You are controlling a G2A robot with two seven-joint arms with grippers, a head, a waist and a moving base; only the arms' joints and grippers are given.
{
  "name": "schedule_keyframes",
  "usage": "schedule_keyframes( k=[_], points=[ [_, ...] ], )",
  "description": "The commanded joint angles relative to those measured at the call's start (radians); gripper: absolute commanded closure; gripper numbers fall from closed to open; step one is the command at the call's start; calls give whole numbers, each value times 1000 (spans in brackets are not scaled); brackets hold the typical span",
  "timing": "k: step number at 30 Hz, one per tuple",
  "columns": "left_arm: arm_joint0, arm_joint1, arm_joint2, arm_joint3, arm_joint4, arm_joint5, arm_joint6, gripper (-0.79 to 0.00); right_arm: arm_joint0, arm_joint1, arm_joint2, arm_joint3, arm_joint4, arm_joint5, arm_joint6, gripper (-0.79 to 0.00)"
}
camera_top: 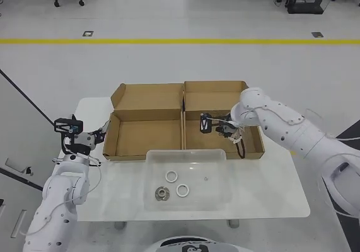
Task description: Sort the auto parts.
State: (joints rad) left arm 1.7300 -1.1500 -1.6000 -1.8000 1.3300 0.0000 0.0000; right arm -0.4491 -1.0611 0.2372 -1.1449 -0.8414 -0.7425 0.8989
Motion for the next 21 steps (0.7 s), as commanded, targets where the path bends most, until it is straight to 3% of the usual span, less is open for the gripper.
schedule_keyframes(
  k=[1, 21],
  points=[
    [0, 0, 0, 0, 0, 0, 0, -785, -6, -9, -2, 15, -3, -1, -5, 0],
    [0, 0, 0, 0, 0, 0, 0, -785, -33, -97, -10, 181, -17, -29, -24, 0]
  ],
)
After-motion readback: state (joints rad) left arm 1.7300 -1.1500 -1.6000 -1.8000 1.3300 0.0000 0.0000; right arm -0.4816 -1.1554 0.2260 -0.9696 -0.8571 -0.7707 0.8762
